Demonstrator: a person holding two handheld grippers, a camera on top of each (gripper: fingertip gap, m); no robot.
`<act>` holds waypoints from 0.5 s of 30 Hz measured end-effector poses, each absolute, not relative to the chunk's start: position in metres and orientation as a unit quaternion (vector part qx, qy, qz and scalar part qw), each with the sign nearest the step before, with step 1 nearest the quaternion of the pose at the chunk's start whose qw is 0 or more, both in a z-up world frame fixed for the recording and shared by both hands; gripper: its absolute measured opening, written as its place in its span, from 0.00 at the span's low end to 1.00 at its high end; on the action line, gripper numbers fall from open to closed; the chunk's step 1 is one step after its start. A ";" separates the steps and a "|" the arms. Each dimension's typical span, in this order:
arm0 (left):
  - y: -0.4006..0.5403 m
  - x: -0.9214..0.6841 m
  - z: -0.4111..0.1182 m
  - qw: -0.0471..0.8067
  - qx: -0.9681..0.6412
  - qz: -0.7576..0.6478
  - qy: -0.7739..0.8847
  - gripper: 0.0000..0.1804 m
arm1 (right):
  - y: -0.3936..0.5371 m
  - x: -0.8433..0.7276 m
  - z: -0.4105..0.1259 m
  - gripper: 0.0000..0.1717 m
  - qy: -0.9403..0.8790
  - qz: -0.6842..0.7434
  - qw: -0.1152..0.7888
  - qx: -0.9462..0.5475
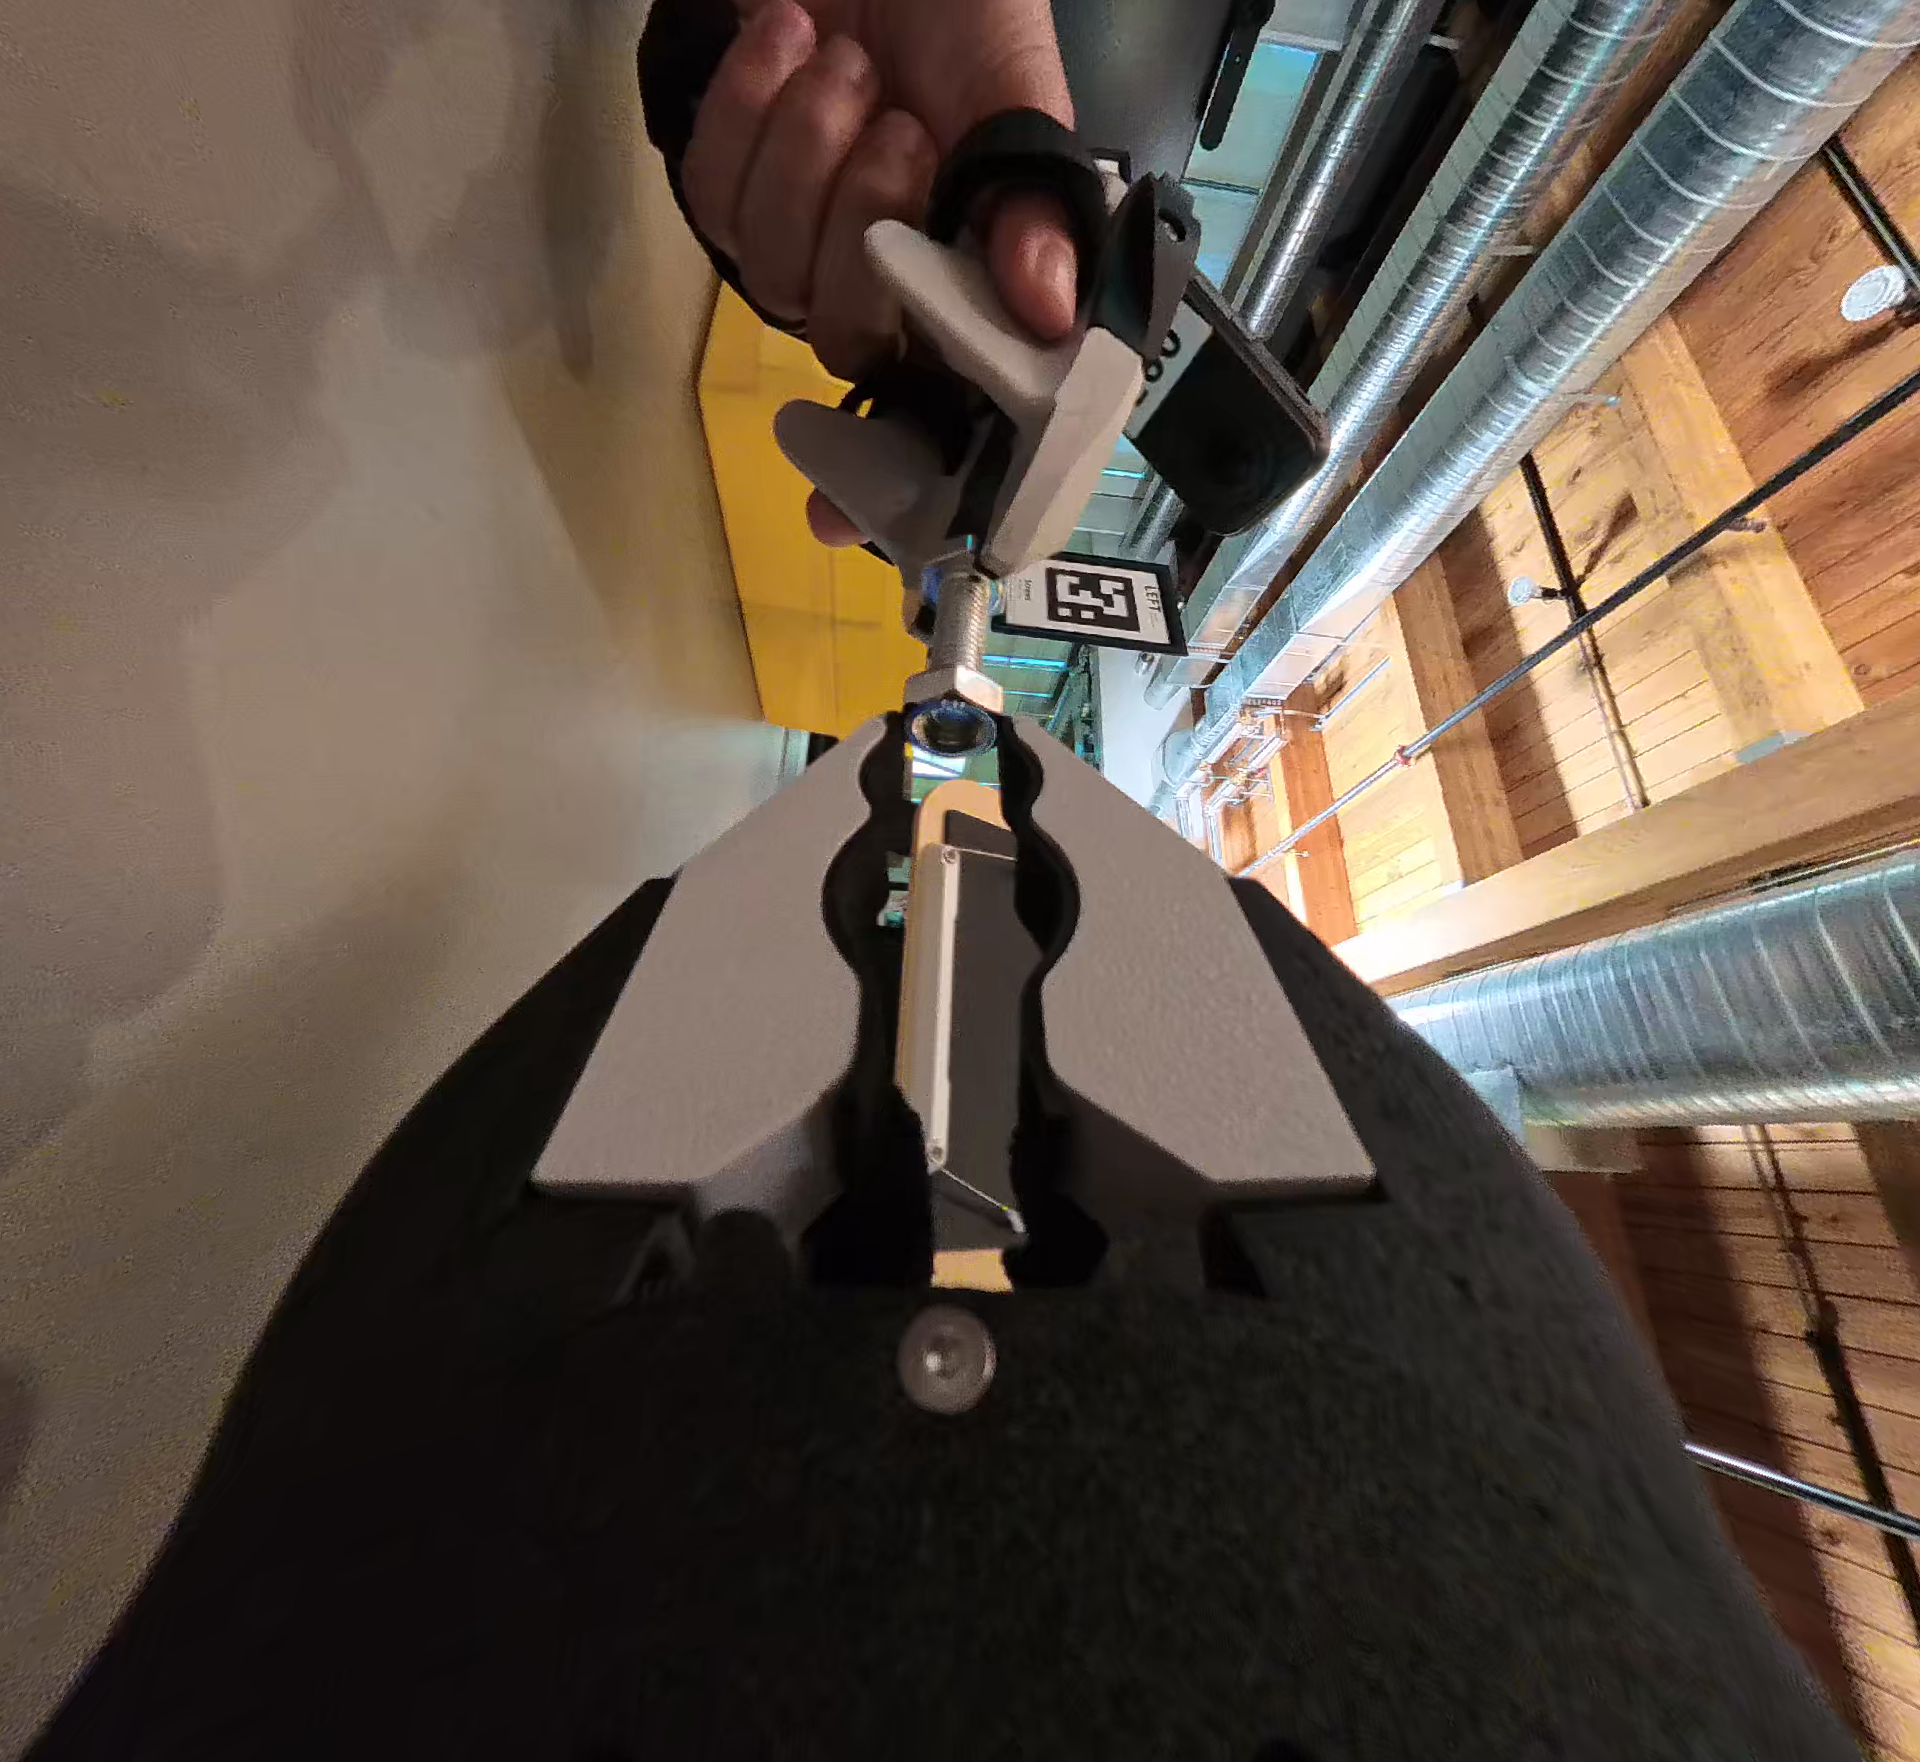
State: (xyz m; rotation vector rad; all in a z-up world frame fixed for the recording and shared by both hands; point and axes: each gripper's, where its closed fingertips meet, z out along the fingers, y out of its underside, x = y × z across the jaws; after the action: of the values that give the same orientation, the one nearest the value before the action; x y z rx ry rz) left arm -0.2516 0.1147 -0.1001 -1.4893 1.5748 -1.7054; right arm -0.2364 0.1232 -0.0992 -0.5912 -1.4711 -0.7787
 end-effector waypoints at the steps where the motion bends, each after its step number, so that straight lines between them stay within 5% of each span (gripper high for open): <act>1: 0.114 -0.252 -0.100 0.191 -0.530 -0.606 0.562 0.09 | 0.123 -0.236 -0.100 0.10 -0.643 -0.326 0.637 -0.274; 8: 0.122 -0.247 -0.097 0.274 -0.522 -0.559 0.584 0.10 | 0.132 -0.232 -0.107 0.10 -0.574 -0.013 0.604 -0.553; 15: 0.134 -0.244 -0.110 0.379 -0.509 -0.423 0.646 0.10 | 0.137 -0.236 -0.117 0.10 -0.378 0.345 0.461 -0.725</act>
State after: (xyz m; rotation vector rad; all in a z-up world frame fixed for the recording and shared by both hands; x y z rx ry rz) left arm -0.2444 0.1335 -0.1100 -1.3007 1.6505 -1.0810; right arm -0.2357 0.1373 -0.1166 -1.7833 -0.9297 0.8495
